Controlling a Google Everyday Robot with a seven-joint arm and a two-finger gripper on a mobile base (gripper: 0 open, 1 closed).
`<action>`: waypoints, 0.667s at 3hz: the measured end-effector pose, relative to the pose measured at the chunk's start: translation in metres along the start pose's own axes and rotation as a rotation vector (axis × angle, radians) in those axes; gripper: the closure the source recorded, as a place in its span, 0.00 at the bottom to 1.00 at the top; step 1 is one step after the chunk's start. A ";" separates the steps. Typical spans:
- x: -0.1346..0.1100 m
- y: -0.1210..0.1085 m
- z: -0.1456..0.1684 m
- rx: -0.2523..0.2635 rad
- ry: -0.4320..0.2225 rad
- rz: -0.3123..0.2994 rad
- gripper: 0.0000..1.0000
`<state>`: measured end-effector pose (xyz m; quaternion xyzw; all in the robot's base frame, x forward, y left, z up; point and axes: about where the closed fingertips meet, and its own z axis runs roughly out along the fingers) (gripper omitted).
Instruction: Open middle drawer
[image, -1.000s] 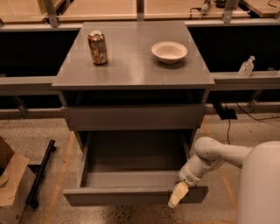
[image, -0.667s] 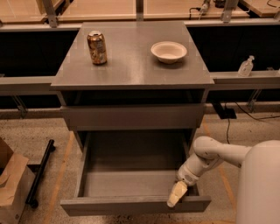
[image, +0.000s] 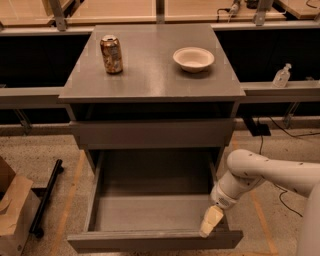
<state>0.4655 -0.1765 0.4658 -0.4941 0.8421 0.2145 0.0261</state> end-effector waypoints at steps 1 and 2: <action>-0.011 -0.003 -0.041 0.128 0.014 -0.071 0.00; -0.015 -0.005 -0.055 0.166 0.015 -0.089 0.00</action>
Offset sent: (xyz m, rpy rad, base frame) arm 0.0163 -0.0090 0.0419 -0.0694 -0.1353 0.0387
